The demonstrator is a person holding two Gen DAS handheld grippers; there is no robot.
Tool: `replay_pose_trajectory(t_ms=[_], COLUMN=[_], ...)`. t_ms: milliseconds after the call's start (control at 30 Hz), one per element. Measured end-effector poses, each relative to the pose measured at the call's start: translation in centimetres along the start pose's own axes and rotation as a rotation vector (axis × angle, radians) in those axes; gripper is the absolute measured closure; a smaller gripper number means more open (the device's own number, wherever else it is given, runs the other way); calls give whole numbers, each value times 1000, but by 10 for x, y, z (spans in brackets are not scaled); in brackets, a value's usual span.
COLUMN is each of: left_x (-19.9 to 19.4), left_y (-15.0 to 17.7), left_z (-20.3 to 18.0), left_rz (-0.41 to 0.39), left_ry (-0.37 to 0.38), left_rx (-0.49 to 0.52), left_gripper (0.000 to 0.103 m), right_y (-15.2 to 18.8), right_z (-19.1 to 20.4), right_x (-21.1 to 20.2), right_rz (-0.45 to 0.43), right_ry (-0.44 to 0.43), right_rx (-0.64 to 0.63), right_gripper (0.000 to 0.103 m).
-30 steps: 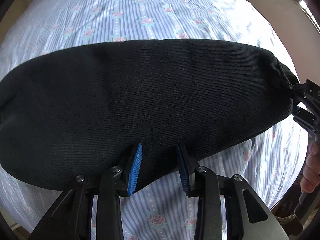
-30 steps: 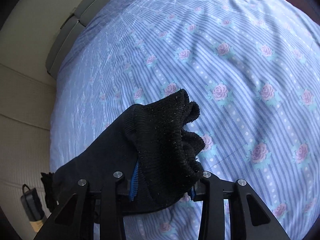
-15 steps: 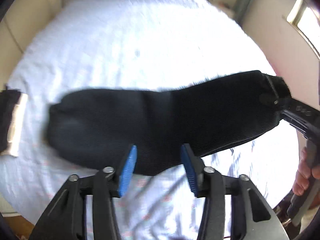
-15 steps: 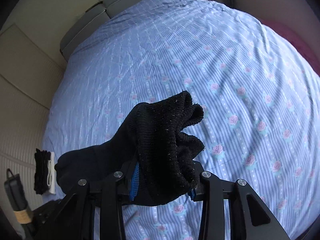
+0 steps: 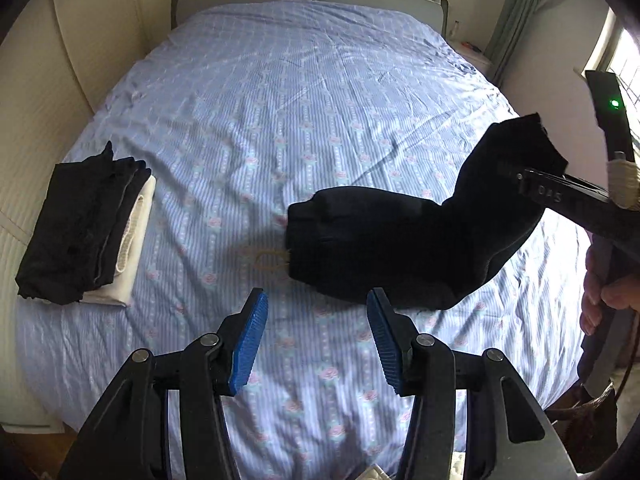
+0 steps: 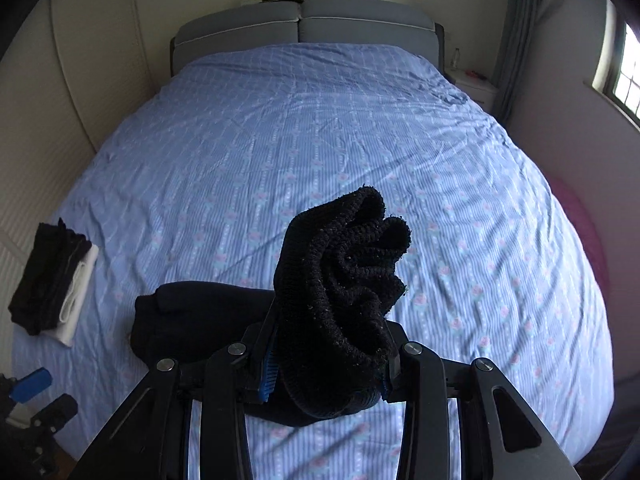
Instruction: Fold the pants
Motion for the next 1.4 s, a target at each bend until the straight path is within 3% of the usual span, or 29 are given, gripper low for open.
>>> replay_pose_trajectory(t_ms=[167, 300, 400, 500, 600, 733, 867, 900, 1000, 1200, 1267, 1400], left_x=[5, 17, 24, 27, 27, 25, 26, 28, 32, 67, 85, 125], left_y=[6, 12, 16, 22, 25, 20, 10, 8, 1, -18, -25, -29], left_z=[61, 107, 134, 153, 167, 173, 154, 143, 107, 34, 18, 3], left_rz=[22, 65, 79, 88, 93, 74, 57, 55, 43, 67, 90, 155], left_ry=[9, 10, 8, -17, -36, -54, -12, 10, 93, 242, 281, 281], left_rx=[-13, -56, -78, -89, -120, -142, -109, -89, -58, -89, -141, -248], left_gripper=[52, 52, 52, 52, 44, 40, 38, 37, 34, 29, 29, 29], right_y=[6, 22, 44, 59, 64, 60, 47, 44, 45, 69, 77, 93], right_z=[94, 163, 202, 218, 227, 230, 215, 204, 154, 30, -6, -52], right_x=[32, 62, 91, 105, 100, 68, -15, -32, -55, -26, -10, 23], right_rz=[63, 137, 208, 251, 242, 213, 51, 15, -16, 60, 98, 148], right_ry=[52, 5, 10, 4, -56, -158, -337, -360, -292, -20, -6, -14], right_rx=[-157, -239, -329, -361, -360, -326, -243, -216, -101, 55, 156, 313], right_gripper=[65, 75, 75, 65, 34, 32, 31, 25, 22, 22, 22, 22])
Point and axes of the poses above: each gripper's, at about its wrist camera, not at the fingertips, and x roughly the way its jaws point, z to its left, y to its underside, the point moved 2 cm from there along x, roughly the way its jaws point, and after that the axes turned 7 degrees about -z, right-handed, at the moved point
